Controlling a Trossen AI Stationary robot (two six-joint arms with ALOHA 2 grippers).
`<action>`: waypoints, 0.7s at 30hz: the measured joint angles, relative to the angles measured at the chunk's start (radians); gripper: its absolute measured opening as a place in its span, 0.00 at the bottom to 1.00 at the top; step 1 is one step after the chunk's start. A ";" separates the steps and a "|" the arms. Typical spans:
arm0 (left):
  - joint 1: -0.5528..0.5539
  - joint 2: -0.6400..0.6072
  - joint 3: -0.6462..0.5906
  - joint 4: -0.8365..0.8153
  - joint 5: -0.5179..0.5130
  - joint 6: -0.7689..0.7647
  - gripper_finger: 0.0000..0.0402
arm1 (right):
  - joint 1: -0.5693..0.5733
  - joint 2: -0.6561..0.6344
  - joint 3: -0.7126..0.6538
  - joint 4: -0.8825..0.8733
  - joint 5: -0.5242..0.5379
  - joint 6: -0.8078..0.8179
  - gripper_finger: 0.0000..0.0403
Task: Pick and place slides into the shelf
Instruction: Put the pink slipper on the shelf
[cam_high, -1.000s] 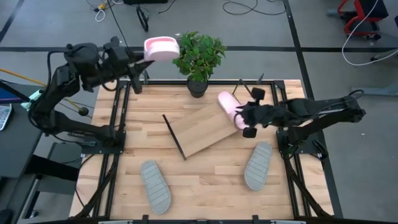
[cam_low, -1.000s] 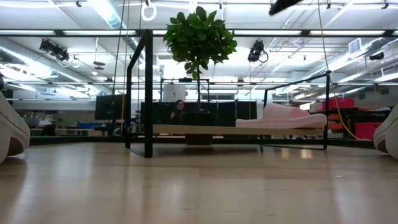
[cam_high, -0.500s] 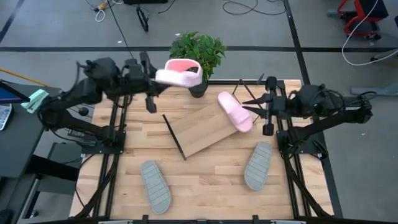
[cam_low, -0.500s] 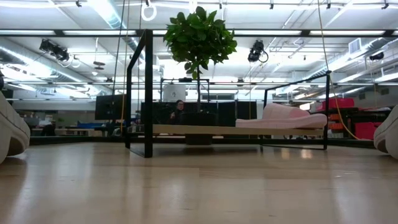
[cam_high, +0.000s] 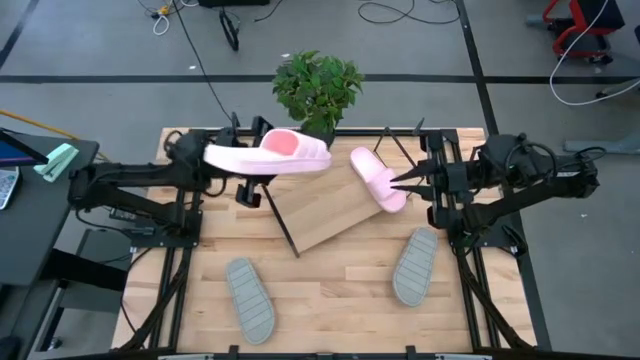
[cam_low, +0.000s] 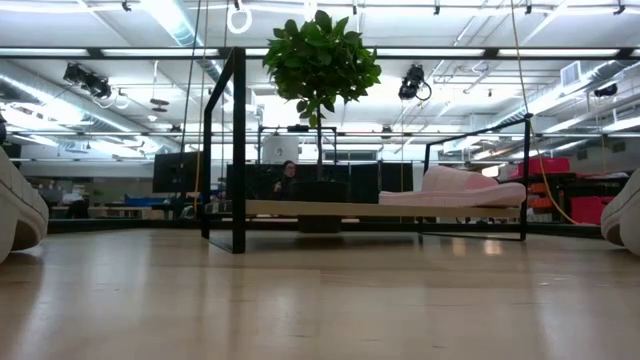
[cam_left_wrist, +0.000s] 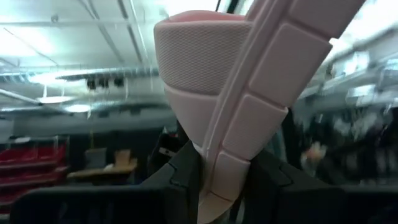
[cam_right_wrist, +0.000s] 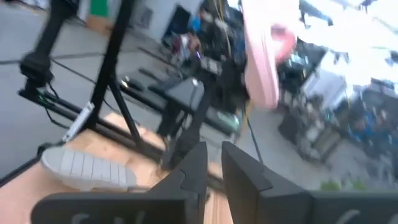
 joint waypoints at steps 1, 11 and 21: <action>0.004 0.000 -0.037 0.081 0.005 -0.029 0.23 | 0.000 0.004 0.000 0.024 -0.023 -0.021 0.14; -0.019 -0.002 -0.241 0.477 0.021 -0.160 0.23 | -0.010 0.113 0.000 0.221 -0.135 -0.265 0.14; -0.096 0.088 -0.237 0.482 0.020 -0.174 0.23 | -0.077 0.245 0.000 0.323 -0.100 -0.333 0.26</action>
